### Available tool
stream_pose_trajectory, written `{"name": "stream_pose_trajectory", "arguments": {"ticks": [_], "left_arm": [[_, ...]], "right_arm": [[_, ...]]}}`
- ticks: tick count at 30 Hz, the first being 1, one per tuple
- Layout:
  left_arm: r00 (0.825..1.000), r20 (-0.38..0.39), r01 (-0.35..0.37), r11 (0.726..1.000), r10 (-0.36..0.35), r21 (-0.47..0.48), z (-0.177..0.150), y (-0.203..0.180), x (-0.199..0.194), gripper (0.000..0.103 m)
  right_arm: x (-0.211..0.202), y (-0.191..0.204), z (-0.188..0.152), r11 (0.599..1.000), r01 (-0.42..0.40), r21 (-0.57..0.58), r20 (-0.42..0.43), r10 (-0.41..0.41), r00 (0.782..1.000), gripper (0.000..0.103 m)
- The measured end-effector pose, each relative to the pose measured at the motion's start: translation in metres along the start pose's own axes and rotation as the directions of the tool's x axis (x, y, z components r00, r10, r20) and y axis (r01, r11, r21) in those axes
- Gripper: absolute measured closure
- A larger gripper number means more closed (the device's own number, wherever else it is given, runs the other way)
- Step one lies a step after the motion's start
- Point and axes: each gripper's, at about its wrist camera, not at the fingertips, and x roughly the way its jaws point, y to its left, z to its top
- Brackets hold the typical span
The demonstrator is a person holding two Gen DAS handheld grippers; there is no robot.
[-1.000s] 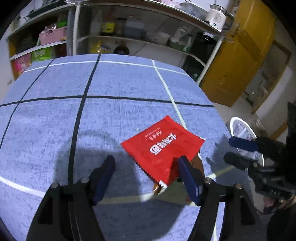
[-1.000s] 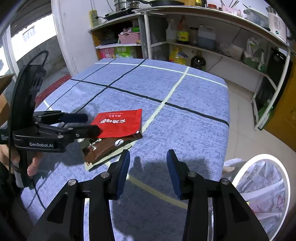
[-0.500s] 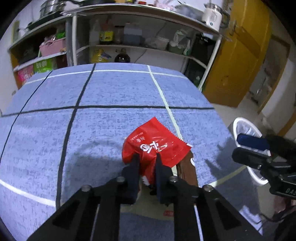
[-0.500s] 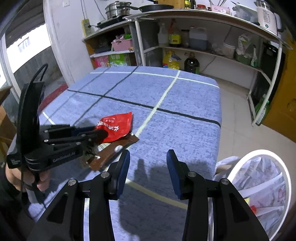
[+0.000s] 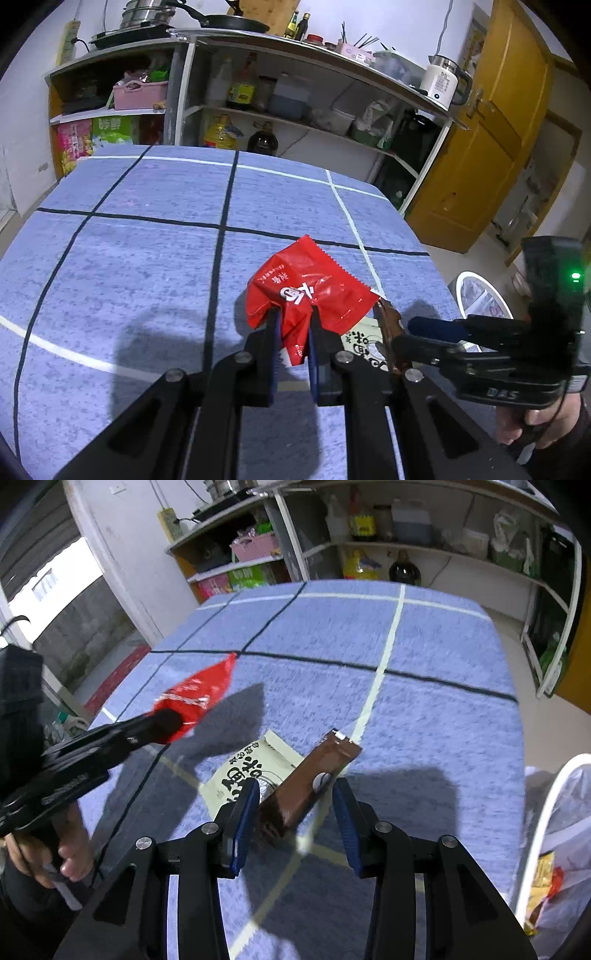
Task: Collect trash
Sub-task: 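Grasp the red snack bag with the left tool while the right tool grasps the brown wrapper, then move both tools over the bin and release the red bag and brown wrapper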
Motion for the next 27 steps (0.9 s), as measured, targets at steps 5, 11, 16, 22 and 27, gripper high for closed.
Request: {"name": "stream_pose_trajectory", "arguments": {"ticks": [5,11,16,22,27], "left_arm": [[1.000,-0.007,0.003,1.000,-0.003,-0.006,-0.002,0.007,0.000,0.090],[1.000,-0.019,0.003,1.000,-0.003,0.002,-0.004,0.004,0.001,0.090],[1.000,-0.009,0.005,1.000,-0.005,0.001,-0.004,0.003,-0.002,0.090],[1.000,0.001,0.020,1.000,-0.020,0.008,-0.003,-0.003,-0.005,0.090],[0.998,0.001,0.056,0.998,-0.056,0.041,-0.001,-0.024,-0.004,0.090]], "right_arm": [[0.006,-0.009,0.002,0.998,0.044,0.041,-0.008,-0.044,0.999,0.075],[-0.003,-0.027,-0.001,0.995,0.062,0.083,0.006,-0.063,0.998,0.084],[-0.015,-0.025,-0.004,0.996,0.055,0.070,0.033,-0.057,0.998,0.085],[-0.029,-0.022,-0.008,0.997,0.053,0.052,0.066,-0.056,0.996,0.085],[-0.045,-0.031,-0.015,0.995,0.072,0.068,0.091,-0.078,0.993,0.085]]}}
